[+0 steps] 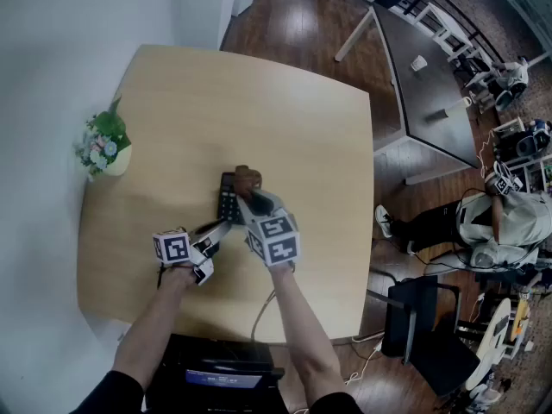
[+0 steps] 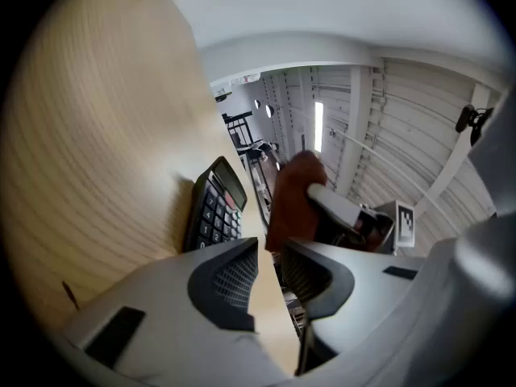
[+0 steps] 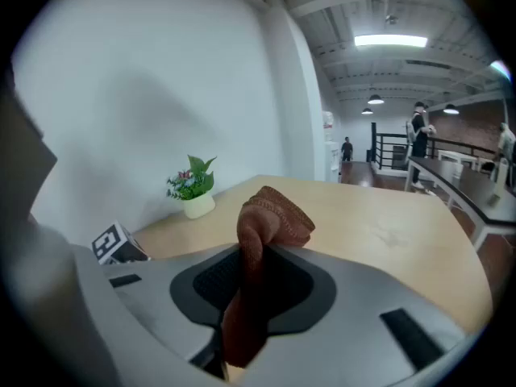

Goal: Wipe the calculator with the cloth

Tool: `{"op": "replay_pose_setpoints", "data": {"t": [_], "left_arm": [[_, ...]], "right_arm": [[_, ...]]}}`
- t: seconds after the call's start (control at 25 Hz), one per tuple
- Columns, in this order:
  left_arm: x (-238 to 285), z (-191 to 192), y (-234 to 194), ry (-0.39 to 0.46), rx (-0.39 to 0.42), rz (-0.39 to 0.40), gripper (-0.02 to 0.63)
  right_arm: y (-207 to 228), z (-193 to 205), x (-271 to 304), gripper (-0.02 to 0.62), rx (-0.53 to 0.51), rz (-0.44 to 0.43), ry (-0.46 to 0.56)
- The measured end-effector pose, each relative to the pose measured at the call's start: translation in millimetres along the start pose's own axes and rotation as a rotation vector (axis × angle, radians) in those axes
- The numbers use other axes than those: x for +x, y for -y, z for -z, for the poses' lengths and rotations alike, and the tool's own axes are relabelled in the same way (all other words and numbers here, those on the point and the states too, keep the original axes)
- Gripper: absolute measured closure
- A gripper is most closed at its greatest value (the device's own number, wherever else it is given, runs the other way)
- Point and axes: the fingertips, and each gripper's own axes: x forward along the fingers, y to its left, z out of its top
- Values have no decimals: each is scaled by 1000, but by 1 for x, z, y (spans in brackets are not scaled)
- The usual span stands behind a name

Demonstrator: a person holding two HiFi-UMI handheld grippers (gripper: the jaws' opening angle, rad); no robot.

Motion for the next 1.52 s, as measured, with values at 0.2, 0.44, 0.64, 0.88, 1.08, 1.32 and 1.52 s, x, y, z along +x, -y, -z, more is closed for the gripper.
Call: {"op": "replay_pose_setpoints", "data": {"t": [0.2,0.44,0.64,0.88,1.08,1.32,1.52], "left_arm": [[32,-6,-5,55,-61,52,532],[35,-11,-15,83,-129,11,532],[32,-14,-21,104,-182,3,532],[30,-16,-21,122,-189,6,532],[34,-14,-18,119,-169,-14,532],[29,-12,-29,101,-188,-81,531],[28,-12,-31,111,-217,-78,531]], "right_arm": [[6,22,84,512,-277,-109,-188],[50,58,57,512,-322,-39,-273],[132,67,-2,512,-216,251,-319],[23,20,60,512,-280,-69,-166],[8,48,83,509,-372,-113,-287],[99,81,17,511,-295,138,-371],[110,70,-3,512,-195,206,-313]]}}
